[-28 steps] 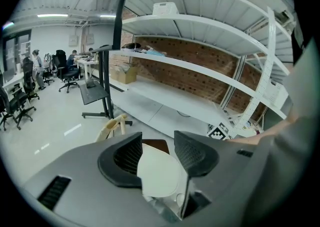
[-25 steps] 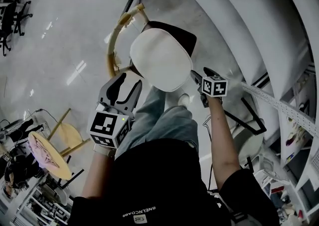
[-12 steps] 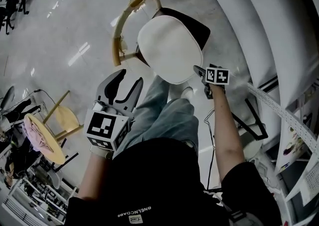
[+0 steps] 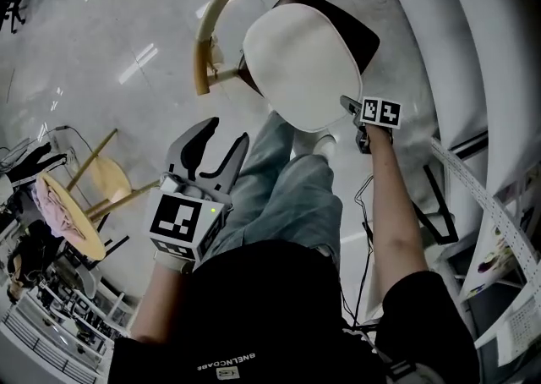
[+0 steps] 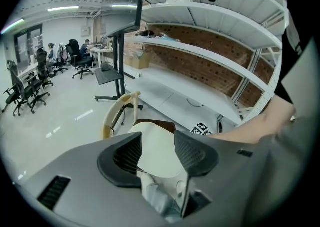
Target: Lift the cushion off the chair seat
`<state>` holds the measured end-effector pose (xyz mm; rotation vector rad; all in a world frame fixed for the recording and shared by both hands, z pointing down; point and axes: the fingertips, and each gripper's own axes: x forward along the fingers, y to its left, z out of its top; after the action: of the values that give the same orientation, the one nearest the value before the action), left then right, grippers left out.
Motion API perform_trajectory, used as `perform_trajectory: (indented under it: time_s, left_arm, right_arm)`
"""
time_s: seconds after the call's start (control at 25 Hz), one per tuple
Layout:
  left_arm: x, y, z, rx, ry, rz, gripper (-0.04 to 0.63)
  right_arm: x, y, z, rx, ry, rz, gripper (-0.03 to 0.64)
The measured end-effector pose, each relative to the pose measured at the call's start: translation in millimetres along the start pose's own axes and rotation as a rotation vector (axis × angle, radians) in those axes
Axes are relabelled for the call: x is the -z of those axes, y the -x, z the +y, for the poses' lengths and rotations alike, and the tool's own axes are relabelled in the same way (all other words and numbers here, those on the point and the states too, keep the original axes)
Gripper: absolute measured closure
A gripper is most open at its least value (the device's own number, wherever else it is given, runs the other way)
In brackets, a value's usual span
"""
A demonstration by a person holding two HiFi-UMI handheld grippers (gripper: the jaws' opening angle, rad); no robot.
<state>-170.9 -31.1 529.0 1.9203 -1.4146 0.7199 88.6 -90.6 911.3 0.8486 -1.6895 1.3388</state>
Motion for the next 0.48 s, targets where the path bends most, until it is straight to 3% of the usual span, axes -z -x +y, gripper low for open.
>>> perform_trajectory:
  time_s: [0.48]
  left_arm:
    - [37.5, -5.6, -0.5, -0.052, 0.053, 0.06, 0.396]
  right_arm:
    - [8.0, -42.3, -6.0, -0.049, -0.011, 0.079, 0.212]
